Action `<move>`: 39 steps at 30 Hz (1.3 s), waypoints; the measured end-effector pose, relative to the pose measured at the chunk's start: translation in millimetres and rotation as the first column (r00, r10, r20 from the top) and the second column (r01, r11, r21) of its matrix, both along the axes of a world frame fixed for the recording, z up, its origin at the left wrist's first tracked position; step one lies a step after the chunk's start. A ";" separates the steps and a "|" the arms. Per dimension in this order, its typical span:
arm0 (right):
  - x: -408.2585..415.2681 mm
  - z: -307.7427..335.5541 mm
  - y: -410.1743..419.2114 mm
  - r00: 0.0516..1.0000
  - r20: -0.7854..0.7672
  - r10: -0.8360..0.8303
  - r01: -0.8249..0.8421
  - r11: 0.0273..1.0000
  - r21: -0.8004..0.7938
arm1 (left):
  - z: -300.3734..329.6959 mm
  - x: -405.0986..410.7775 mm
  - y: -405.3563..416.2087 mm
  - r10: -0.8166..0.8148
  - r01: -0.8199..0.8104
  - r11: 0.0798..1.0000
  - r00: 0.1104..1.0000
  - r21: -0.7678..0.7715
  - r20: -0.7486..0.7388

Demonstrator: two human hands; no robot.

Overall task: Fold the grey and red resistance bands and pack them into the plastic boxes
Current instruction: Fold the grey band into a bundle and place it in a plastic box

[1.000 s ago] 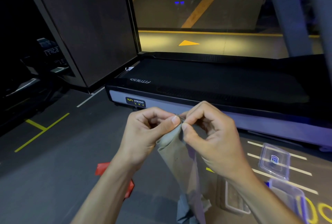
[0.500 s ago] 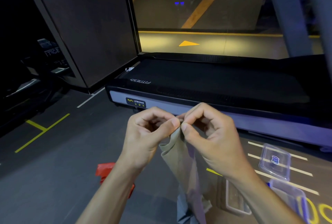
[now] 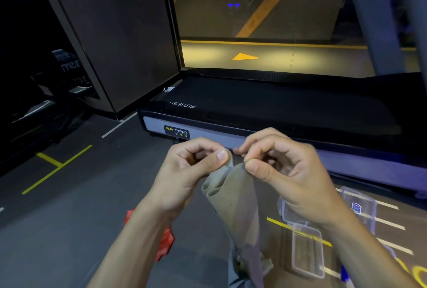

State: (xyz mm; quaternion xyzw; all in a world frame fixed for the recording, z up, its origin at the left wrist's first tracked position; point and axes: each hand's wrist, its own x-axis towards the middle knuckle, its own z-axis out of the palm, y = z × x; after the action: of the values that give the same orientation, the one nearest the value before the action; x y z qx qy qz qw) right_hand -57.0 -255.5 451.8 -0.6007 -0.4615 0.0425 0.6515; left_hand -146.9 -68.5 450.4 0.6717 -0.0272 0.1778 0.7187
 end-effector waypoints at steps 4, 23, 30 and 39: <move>-1.8 13.3 -8.8 0.996 -0.024 0.087 -0.086 0.995 0.057 | 5.3 0.4 8.6 0.047 -0.041 0.998 0.989 0.047 -0.139; -10.5 -12.3 14.4 0.997 0.062 -0.038 0.045 0.993 -0.107 | 16.7 -9.0 27.4 -0.153 0.201 0.967 0.949 0.156 -0.276; -14.7 -11.0 14.8 0.990 0.113 -0.082 0.085 0.996 -0.023 | 15.8 -10.4 26.9 -0.178 0.217 0.965 0.953 0.144 -0.245; -18.8 -9.9 15.1 0.988 0.108 -0.113 0.111 0.994 0.024 | 16.0 -9.6 22.6 -0.187 0.219 0.965 0.960 0.146 -0.207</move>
State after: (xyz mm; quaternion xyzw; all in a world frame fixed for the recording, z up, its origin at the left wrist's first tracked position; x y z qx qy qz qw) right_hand -75.8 -240.4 441.9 -0.6213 -0.4623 -0.0313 0.6319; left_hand -156.4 -45.9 466.4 0.7372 -0.0415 0.0346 0.6736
